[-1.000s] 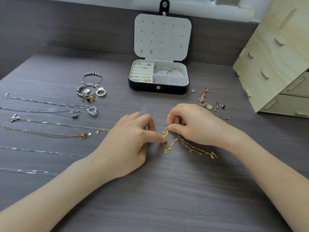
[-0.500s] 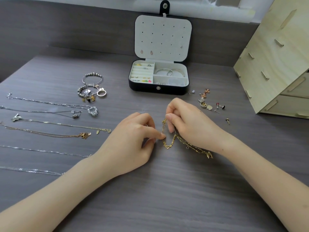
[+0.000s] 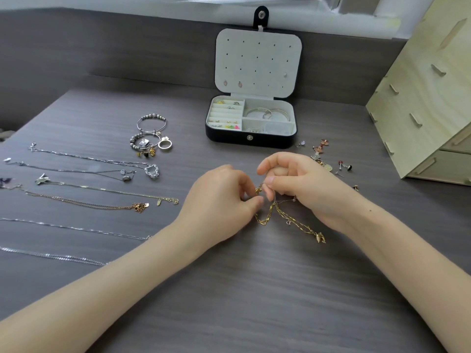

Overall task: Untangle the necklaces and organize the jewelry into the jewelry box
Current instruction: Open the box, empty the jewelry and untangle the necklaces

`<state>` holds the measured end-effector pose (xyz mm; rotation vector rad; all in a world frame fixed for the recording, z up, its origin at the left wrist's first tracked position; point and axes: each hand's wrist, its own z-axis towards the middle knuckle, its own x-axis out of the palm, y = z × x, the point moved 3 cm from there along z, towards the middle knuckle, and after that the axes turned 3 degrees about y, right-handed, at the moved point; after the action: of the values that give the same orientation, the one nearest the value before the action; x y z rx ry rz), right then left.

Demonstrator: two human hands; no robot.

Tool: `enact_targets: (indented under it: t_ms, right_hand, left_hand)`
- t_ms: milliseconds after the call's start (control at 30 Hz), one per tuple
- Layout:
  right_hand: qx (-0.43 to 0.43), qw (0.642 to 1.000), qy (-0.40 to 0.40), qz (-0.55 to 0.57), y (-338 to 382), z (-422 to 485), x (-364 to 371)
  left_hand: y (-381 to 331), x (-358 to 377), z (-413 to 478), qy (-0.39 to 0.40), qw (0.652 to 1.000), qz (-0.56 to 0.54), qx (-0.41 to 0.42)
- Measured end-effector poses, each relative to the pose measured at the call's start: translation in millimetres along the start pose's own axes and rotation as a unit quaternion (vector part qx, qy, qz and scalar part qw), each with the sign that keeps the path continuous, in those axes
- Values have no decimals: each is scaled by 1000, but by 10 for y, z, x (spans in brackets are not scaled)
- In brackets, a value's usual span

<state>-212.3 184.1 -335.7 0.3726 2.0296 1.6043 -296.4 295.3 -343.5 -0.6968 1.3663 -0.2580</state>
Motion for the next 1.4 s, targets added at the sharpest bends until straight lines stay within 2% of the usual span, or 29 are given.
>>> enact_targets:
  t_ms: [133, 233, 467, 667, 1067, 1200, 1400]
  right_hand:
    - [1, 1000, 5, -4, 28, -16, -7]
    - [11, 999, -27, -14, 8, 1, -36]
    - [5, 988, -72, -137, -20, -10, 16]
    - [9, 996, -25, -83, 3, -11, -2]
    - [24, 993, -16, -119, 35, -10, 32]
    - [37, 992, -21, -115, 53, -15, 61]
    - [63, 992, -50, -95, 48, -8, 38]
  left_hand:
    - [-54, 40, 54, -30, 999, 20, 24]
    - [-8, 51, 68, -27, 999, 16, 31]
    - [127, -54, 29, 22, 996, -90, 2]
    - [178, -92, 41, 44, 973, -226, -15]
    - [173, -42, 51, 75, 955, -282, -45]
    - [160, -14, 47, 61, 958, -276, -55]
    - [183, -22, 38, 22, 961, -274, -20]
